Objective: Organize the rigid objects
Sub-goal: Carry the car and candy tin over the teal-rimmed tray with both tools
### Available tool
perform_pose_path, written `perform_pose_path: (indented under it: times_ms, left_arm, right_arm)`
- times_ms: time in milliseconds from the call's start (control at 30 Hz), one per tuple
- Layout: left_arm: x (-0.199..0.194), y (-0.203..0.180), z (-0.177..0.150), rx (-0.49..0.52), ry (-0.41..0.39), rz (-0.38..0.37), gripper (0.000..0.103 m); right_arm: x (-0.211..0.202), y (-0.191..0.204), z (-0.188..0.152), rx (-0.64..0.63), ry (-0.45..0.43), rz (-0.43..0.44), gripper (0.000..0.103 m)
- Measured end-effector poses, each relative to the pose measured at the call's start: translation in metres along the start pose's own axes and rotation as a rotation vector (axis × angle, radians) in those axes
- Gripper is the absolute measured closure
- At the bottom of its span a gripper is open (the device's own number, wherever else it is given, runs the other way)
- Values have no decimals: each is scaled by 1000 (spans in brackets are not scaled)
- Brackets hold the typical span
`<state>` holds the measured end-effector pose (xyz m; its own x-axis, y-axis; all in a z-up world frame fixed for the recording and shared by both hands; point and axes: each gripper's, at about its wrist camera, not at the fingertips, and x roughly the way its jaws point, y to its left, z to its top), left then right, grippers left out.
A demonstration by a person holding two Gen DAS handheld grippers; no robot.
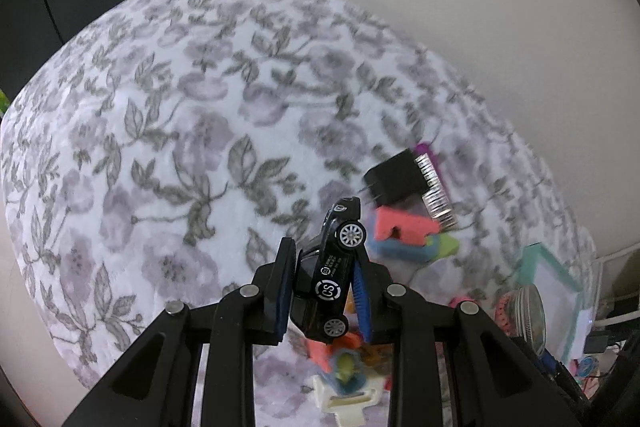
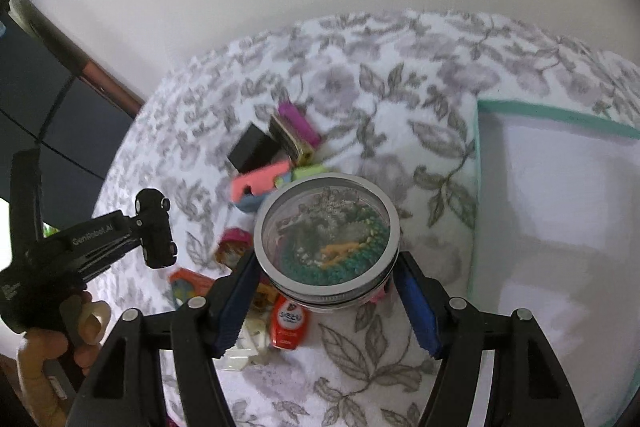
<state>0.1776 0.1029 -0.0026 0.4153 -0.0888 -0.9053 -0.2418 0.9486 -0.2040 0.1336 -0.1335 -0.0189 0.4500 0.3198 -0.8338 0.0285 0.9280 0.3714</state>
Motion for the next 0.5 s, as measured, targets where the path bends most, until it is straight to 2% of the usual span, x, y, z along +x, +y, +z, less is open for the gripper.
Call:
perform_pose_path:
  times_ms: [100,200,333,500]
  left_arm:
    - [-22,-13,4,34,-49,-45,75]
    - [-41,-32,0,81,-78,-106,75]
    - [-54,-62,-11,159,-89,-156,75]
    - [-53,-122,-39,333,-54,-190,75]
  right_arm:
    - [-22,-2,6,5,-60,-9,32]
    - [-51,-11,11,13,-134,-61,32]
    - [-76,-31,12,52,-183,-116,32]
    - [-94,-59,10,83,-204,-216,32]
